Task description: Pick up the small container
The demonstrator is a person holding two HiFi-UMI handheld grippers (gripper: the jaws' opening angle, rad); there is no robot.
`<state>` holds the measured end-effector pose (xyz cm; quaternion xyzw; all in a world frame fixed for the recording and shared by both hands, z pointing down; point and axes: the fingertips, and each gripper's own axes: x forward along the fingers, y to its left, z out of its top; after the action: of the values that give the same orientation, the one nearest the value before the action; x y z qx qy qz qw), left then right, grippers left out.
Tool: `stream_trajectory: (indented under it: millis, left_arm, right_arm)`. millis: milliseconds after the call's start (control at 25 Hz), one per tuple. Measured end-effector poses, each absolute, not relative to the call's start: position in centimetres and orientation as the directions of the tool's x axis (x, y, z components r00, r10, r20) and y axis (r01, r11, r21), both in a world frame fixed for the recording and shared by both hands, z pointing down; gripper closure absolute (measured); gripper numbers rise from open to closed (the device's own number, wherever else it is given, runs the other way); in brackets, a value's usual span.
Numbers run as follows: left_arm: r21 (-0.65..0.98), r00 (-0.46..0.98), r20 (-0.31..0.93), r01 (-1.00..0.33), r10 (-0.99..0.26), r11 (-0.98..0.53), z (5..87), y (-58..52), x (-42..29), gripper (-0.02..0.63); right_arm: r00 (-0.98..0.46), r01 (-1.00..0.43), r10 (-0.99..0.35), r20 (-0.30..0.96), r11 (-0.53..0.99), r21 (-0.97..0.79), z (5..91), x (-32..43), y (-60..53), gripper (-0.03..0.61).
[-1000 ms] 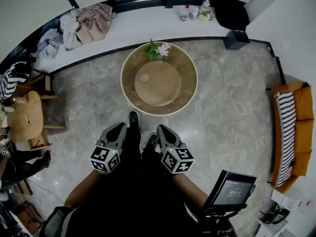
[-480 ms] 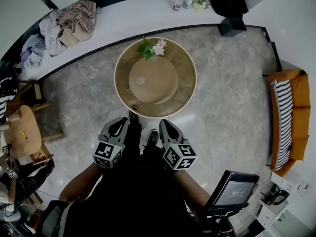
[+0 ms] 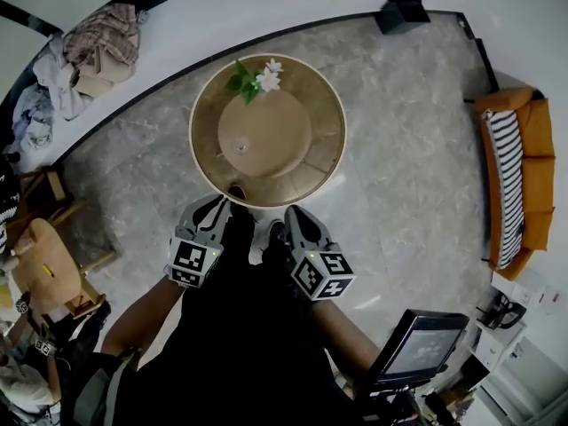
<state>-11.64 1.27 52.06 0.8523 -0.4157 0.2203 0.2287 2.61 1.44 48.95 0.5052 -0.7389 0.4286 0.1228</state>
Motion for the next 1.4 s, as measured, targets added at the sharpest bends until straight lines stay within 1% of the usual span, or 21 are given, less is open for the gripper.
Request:
stream_trajectory:
  millis: [360,520,680,920,1000,1080,1160,1400]
  left_arm:
    - [0.161,0.535,0.591,-0.811,-0.604,-0.562,57.0,-3.1,-13.5,0.57]
    - [0.166,0.532,0.625,-0.805,-0.571,-0.569,59.9,-4.7,-12.8,0.546]
    - [0.154,0.507,0.646,-0.819,-0.571,-0.553,62.1,-6.1,-12.1,0.529]
    - [0.087,0.49,0.682,-0.792,-0.543,-0.604,67.0,-7.2,-10.6,0.517]
    - [0.07,0.478,0.699,-0.786,-0.533,-0.614,69.1,-7.5,-10.4,0.492]
    - [0.06,0.466,0.716,-0.782,-0.519,-0.62,71.3,-7.7,-10.3,0.439]
    - [0.065,0.459,0.734,-0.781,-0.501,-0.621,73.7,-7.9,-10.2,0.403]
    - [0.087,0.434,0.782,-0.787,-0.447,-0.611,79.1,-9.2,-10.1,0.362]
  right_arm:
    - [-0.466,-0.853,-0.598,0.651,0.108,-0.511,52.0,2.0,0.4,0.583]
    - [-0.482,-0.842,-0.576,0.66,0.096,-0.53,54.6,2.8,-0.7,0.583]
    - [-0.491,-0.837,-0.561,0.667,0.093,-0.539,56.9,4.1,-2.2,0.583]
    - [-0.475,-0.83,-0.568,0.672,0.036,-0.556,60.1,6.2,-4.5,0.583]
    - [-0.471,-0.83,-0.564,0.678,0.023,-0.557,61.3,6.7,-4.8,0.583]
    - [-0.47,-0.83,-0.554,0.687,0.014,-0.557,62.3,7.0,-4.8,0.583]
    - [-0.474,-0.829,-0.538,0.697,0.006,-0.559,63.3,7.1,-4.6,0.583]
    - [-0.482,-0.827,-0.503,0.718,-0.009,-0.562,65.7,7.3,-4.2,0.583]
